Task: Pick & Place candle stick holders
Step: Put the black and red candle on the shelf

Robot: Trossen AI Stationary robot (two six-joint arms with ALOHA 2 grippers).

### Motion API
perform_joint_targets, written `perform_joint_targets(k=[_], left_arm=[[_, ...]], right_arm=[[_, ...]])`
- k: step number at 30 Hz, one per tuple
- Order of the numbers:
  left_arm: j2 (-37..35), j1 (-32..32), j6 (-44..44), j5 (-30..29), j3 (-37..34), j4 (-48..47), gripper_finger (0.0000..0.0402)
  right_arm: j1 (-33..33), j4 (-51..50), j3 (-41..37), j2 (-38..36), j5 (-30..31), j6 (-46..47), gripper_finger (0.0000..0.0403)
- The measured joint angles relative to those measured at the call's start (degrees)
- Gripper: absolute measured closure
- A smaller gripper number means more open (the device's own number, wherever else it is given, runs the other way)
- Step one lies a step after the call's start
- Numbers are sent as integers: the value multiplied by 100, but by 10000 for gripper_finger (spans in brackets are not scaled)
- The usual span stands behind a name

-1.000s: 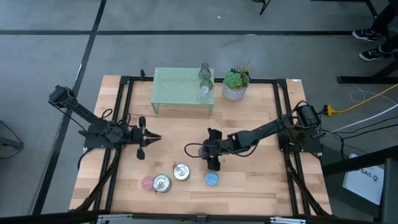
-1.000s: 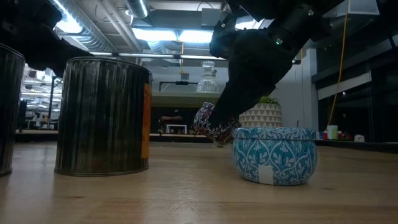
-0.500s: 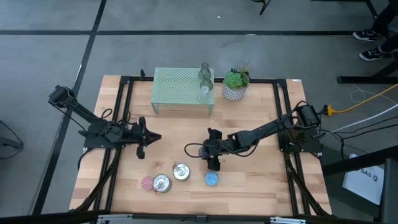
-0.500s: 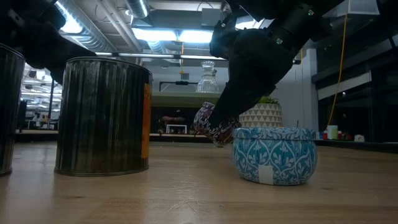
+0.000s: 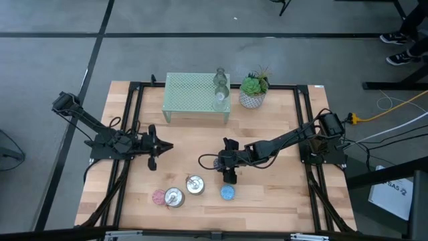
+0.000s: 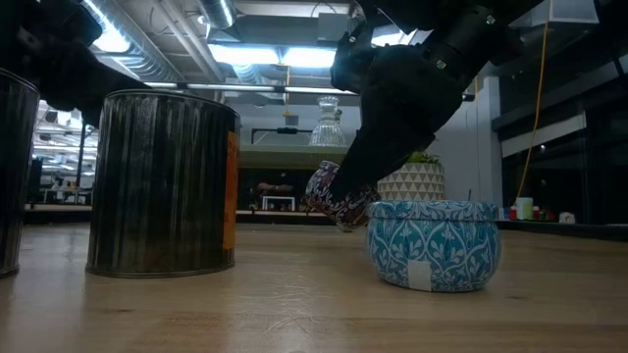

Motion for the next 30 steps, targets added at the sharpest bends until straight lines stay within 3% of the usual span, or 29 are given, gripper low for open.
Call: perform_joint_targets(k=[6, 15, 21, 30], left_arm=[[0, 0, -84, 162, -1, -2, 340], [259, 0, 132, 289, 294, -21, 242], [1051, -2, 516, 293, 1133, -741, 212], [2721, -2, 1341, 478, 2410, -1025, 217]], right_arm=[[-1, 0, 0, 0, 2, 7, 100], [0, 4, 0, 0, -79, 31, 100], [-2, 14, 0, 0, -242, 42, 100], [0, 42, 0, 0, -286, 173, 100]])
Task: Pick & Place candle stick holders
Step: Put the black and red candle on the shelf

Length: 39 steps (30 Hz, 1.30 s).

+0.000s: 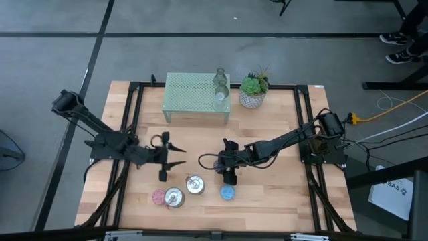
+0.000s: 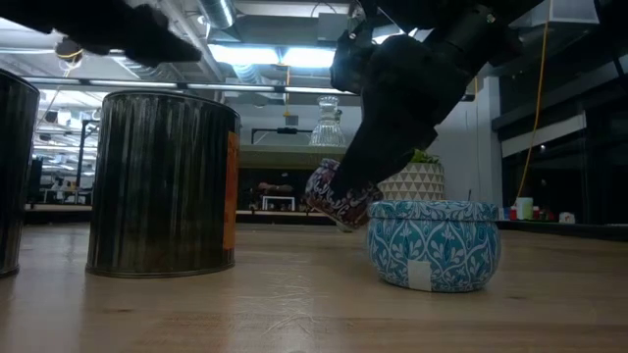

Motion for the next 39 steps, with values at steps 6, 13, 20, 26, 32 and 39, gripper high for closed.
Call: perform_joint_targets(k=[6, 13, 20, 26, 32, 39], left_arm=[[1023, 0, 749, 54, 783, -2, 217], [1862, 0, 1483, 63, 1470, -22, 199], [2195, 0, 1593, 550, 1873, -412, 169], [2353, 0, 1749, 921, 2043, -433, 153], [2457, -2, 2124, 799, 2046, -388, 151], [2457, 97, 2235, 1027, 2046, -384, 151]], right_arm=[[-2, -20, 166, 0, -301, 0, 100], [-2, -87, 741, -46, -857, -94, 100], [0, -270, 1180, -46, -1356, -489, 100], [-10, -275, 1421, -46, -1607, -650, 100], [-11, -320, 1566, -46, -1730, -757, 100], [-11, -298, 1580, -46, -1768, -758, 101]])
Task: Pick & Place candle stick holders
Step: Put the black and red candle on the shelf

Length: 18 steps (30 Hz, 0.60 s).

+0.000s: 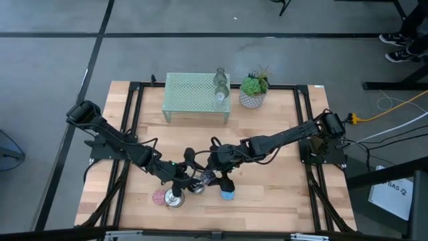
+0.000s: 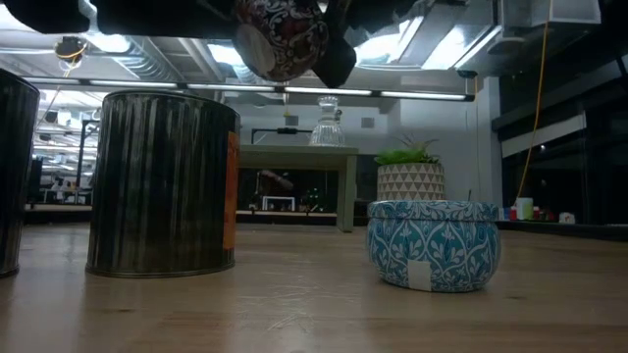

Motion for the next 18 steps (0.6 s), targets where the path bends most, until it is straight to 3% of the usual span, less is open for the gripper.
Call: perform_joint_targets(k=[13, 18], left_arm=[[283, 84, 1025, 295, 0, 561, 151], [344, 84, 1161, 337, 0, 619, 182]], right_arm=[[-48, 187, 0, 0, -79, 10, 101], [-68, 195, 0, 2, -226, 35, 100]])
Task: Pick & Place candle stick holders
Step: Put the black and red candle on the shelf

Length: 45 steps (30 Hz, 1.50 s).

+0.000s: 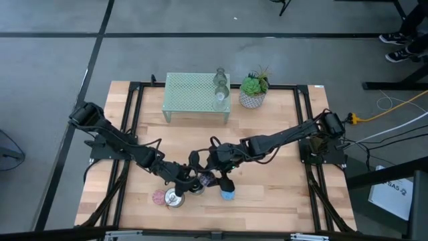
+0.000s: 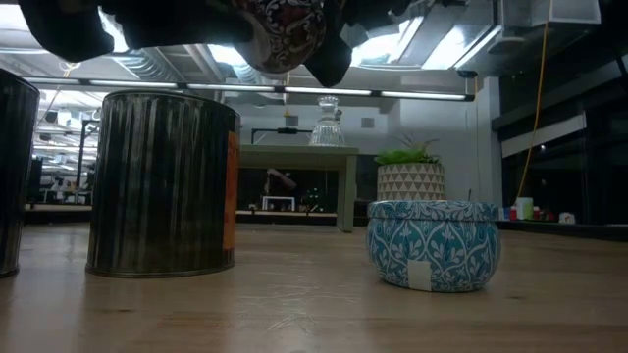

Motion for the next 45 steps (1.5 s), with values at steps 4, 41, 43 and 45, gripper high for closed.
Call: perform_joint_targets(k=[4, 41, 43, 45], left_arm=[[1, -22, 251, 43, 2, 11, 214], [-1654, -60, -1562, -2839, -9, -2887, 227], [-1656, 80, -1407, -3101, -7, -2911, 227], [-1631, 279, -1289, -3240, -5, -2917, 228]], right_arm=[[0, 34, 0, 2, -61, 102, 100], [6, 35, 2, -7, 538, 1129, 11], [12, 27, 2, -7, 550, 1150, 11], [31, 19, 2, -7, 552, 1163, 11]])
